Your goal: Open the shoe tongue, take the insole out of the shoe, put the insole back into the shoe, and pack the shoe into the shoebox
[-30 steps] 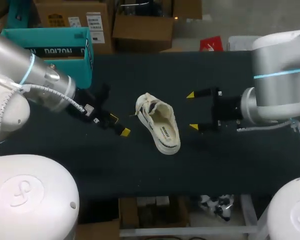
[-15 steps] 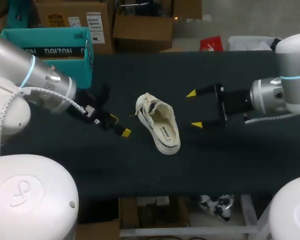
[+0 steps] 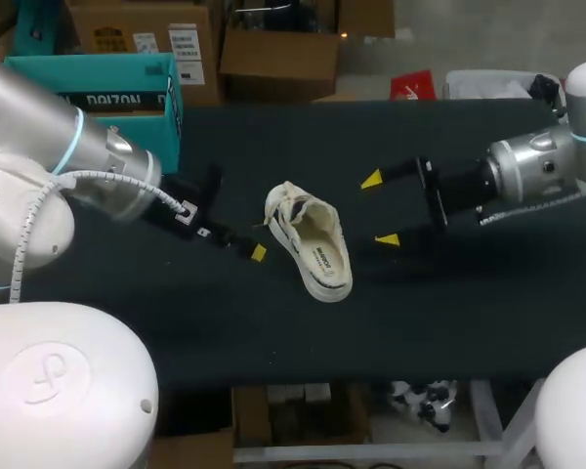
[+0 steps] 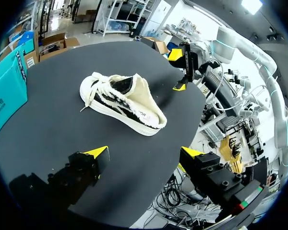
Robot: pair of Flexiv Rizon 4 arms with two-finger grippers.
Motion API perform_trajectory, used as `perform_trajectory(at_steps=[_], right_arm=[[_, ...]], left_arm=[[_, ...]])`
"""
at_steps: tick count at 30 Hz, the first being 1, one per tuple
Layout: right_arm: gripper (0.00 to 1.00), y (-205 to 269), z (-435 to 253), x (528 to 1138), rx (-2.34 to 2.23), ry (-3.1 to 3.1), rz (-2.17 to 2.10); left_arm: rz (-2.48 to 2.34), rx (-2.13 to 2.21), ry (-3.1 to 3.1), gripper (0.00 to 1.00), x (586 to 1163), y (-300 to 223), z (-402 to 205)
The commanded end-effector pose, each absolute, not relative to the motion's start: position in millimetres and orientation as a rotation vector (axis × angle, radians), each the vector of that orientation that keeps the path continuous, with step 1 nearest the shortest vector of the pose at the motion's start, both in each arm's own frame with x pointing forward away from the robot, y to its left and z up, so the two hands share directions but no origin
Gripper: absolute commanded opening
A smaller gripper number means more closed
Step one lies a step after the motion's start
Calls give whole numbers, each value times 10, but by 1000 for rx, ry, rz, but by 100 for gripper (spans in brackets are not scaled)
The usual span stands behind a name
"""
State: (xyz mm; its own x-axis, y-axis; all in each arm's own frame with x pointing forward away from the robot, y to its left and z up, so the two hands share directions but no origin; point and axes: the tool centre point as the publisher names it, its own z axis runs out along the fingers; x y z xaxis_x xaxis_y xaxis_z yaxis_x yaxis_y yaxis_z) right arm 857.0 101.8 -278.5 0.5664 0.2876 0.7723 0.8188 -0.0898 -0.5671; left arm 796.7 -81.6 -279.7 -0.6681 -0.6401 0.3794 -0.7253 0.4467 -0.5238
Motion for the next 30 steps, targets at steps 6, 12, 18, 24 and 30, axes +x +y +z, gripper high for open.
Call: perform_trajectory(at_steps=[6,12,18,24,30], right_arm=[[100,1055,-2626,8374,-1996,-879,-836],[100,1051,-2601,8353,-2035,-851,-884],[100,1051,-2601,8353,-2035,-851,-884],[100,996,-2568,8391,-2005,-933,-888],[100,923,-2500,8573,-1933,-1090,-791]], left_arm=[[1008,1218,-2566,100,8034,-872,-2838],[1008,1218,-2566,100,8034,-872,-2838],[1008,1218,-2566,100,8034,-872,-2838],[1015,1654,-2440,100,7924,-1185,-3021],[959,1889,-2348,100,7837,-1242,-3058]])
